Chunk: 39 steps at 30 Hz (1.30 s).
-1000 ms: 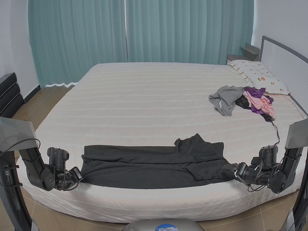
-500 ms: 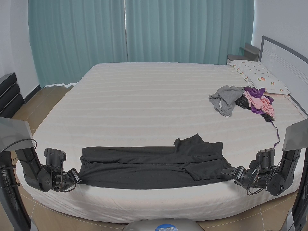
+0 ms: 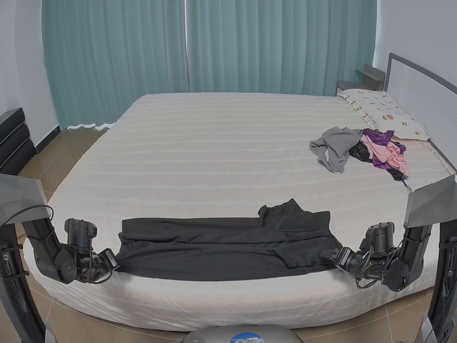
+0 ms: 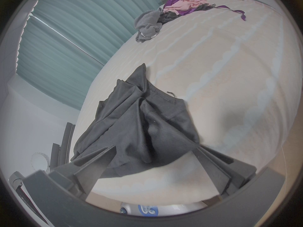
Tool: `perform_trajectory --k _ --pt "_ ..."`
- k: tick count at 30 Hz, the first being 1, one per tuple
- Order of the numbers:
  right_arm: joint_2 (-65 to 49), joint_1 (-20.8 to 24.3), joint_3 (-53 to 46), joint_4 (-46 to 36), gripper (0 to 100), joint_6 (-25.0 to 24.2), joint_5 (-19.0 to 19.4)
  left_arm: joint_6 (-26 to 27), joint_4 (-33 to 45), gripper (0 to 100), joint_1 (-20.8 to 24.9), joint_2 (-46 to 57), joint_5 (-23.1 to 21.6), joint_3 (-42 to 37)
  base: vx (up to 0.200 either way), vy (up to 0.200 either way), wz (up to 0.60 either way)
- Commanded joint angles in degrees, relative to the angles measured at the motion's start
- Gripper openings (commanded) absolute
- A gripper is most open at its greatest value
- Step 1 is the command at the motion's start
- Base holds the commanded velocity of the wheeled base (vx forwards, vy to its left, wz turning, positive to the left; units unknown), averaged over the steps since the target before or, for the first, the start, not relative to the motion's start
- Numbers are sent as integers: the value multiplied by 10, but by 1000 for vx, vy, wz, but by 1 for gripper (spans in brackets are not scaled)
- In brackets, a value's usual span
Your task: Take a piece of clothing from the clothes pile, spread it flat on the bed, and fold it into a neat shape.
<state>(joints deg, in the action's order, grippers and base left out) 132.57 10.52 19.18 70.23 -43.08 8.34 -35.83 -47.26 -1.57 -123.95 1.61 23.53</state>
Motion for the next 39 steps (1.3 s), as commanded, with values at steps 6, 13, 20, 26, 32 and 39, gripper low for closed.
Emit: perform_trajectory --k 6,13,20,26,32,39 --pt "48 20 23 52 100 -12 -26 0 -2 0 -2 -1 -1 1 0 0 0" --pt "38 22 1 87 0 -12 -30 0 -3 0 -3 -1 -1 2 0 0 0" --pt "0 9 -16 85 0 -27 -25 -4 -5 0 -5 6 -1 6 0 0 0" --pt "-22 4 -29 80 0 -38 -21 -4 -2 0 -14 24 -1 8 0 0 0" --pt "-35 2 -47 78 0 -37 -10 0 1 0 -15 29 -1 6 0 0 0" --pt "-28 -1 -75 78 0 -2 12 35 24 0 -20 31 -3 -3 0 0 0"
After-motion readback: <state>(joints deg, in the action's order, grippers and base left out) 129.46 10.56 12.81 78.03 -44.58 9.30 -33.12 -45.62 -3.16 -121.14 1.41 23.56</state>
